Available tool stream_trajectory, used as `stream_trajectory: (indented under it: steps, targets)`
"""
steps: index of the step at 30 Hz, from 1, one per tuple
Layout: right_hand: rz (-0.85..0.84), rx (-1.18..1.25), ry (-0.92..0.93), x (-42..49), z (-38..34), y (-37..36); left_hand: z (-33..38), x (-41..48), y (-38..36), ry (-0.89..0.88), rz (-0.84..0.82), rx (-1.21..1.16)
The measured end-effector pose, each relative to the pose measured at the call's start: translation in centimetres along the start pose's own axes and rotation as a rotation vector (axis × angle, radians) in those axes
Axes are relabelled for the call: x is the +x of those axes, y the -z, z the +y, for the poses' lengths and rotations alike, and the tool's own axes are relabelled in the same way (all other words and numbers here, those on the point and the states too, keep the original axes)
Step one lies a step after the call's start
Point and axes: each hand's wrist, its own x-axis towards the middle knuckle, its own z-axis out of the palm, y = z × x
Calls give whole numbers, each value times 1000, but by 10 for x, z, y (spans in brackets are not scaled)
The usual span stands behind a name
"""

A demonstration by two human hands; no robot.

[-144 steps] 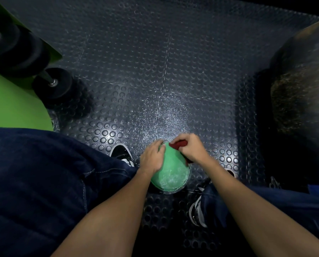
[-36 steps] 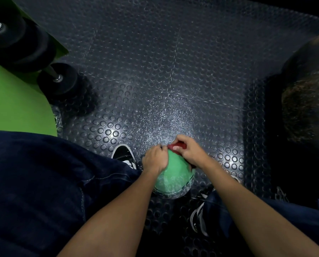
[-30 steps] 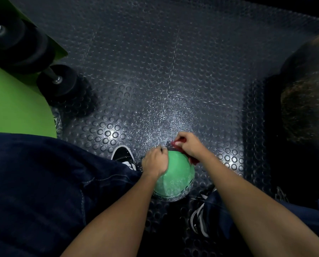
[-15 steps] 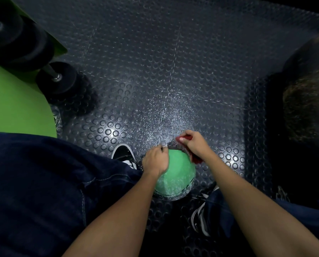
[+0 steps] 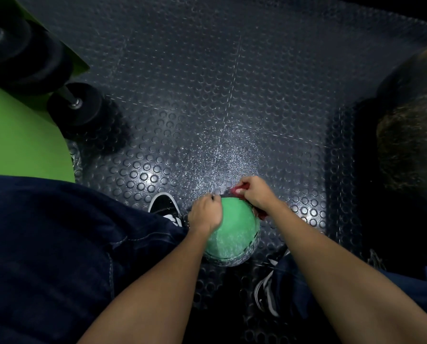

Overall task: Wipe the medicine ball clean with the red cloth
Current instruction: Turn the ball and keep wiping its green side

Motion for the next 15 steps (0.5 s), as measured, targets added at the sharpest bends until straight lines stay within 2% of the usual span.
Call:
stream_trajectory:
  steps: [2,4,5,8,12,15]
  targets:
    - [3,152,-13,-5,-7,8,-1,-3,2,-7,0,-5]
    - [-26,405,66,-15,-19,18,-1,-1,4,-9,-9,-20]
    - [-64,432,124,-20,-22,21,0,0,5,-4,-11,-29]
    - [-172,132,254,-29,-14,12,-2,3,3,21,-14,-41]
    - [-159,163,2,-15,-5,4,0,2,2,19,-5,-25]
    - [-134,69,-66,-3,1,11,-2,2,1,8,-6,-46]
